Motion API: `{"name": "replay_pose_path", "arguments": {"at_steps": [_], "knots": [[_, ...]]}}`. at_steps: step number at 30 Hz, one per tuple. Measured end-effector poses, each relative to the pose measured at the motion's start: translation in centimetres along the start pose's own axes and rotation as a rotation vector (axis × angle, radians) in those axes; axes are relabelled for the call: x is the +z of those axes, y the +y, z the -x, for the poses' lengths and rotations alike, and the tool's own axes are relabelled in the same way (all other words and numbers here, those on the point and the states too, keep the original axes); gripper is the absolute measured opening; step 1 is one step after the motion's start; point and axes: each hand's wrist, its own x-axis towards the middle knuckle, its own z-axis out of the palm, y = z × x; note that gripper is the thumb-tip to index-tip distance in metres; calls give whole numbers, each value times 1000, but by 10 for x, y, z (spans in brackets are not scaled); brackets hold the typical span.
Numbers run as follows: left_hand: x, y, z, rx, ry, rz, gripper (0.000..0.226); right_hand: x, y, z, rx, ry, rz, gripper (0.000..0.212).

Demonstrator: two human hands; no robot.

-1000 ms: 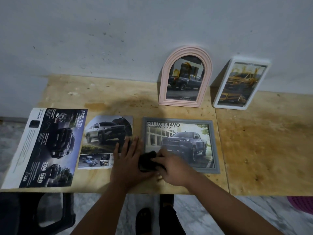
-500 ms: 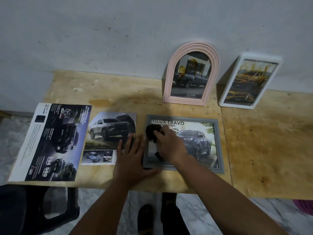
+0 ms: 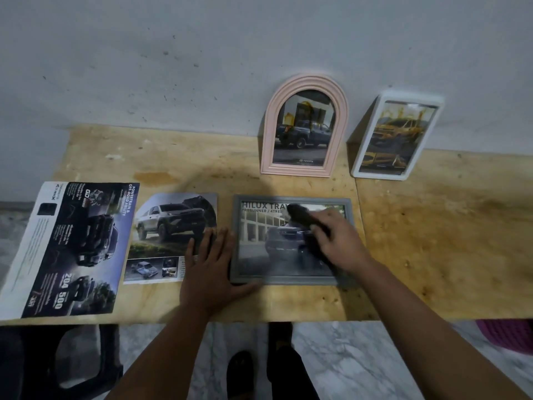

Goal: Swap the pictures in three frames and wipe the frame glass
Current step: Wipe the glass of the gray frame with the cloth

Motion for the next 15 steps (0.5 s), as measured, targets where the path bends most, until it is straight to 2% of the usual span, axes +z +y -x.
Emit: {"name": "replay_pose_path", "arguments": {"at_steps": [2, 4, 10, 15], "knots": [[0, 1, 1, -8, -3, -1, 127, -6, 28, -8, 87, 97, 341, 40], [0, 1, 1, -8, 7, 10, 128, 1, 46, 1, 122, 52, 518, 41], [5, 0, 0, -15, -11, 10, 127, 37, 34, 77, 75, 78, 460, 38], [3, 1, 1, -13, -1, 0, 126, 75, -2, 85, 5, 21, 393, 38]]}}
